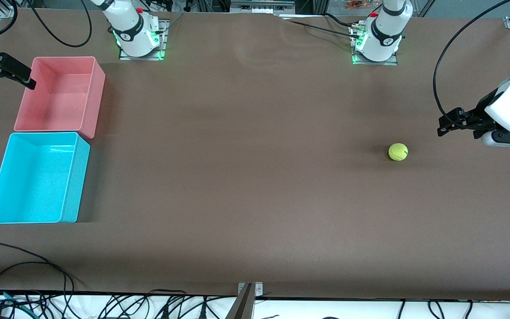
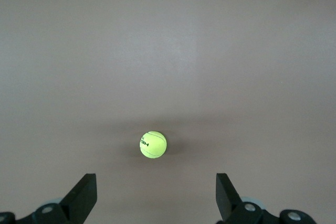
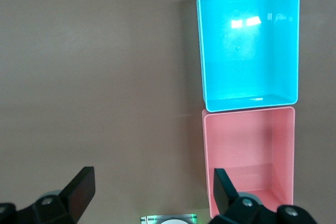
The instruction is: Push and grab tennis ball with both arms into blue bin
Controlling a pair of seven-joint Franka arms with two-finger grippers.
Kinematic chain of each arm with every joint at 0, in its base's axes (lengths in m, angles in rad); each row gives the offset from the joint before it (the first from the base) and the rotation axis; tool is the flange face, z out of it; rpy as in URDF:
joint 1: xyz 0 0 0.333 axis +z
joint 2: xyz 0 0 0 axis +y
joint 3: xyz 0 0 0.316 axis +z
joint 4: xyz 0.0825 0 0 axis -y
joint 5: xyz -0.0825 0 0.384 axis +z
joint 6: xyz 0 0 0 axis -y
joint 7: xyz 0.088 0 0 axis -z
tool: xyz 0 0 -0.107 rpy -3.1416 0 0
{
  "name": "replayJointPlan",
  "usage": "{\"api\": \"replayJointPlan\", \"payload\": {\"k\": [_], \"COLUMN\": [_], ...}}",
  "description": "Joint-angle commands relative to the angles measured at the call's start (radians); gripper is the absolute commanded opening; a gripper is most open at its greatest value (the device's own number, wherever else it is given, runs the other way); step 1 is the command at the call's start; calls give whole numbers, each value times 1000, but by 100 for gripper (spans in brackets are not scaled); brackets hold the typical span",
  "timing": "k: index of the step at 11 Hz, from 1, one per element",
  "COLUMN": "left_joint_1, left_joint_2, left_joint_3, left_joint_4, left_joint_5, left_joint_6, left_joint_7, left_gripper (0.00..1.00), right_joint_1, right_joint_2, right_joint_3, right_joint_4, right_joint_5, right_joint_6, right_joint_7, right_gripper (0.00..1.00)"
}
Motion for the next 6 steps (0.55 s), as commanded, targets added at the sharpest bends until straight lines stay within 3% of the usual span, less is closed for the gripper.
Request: {"api": "replayJointPlan", "payload": {"k": [1,6], "left_joint_1": [15,15], "left_joint_2": [-1,-1], "left_joint_3": [-9,-7], "left_joint_4": [4,4], "left_joint_5": [-21,-21], "left_joint_6": [-7,-7], "left_joint_7": [25,25], "left_gripper": [100,100], "right_joint_1": [5,4], "right_joint_2": [1,3], "right_joint_3": [1,0], "right_joint_4": [20,21], "right_joint_5": [-16,-12], "right_joint_6": [-17,-17], "right_joint_7": [9,8], "right_gripper": [100,100]}}
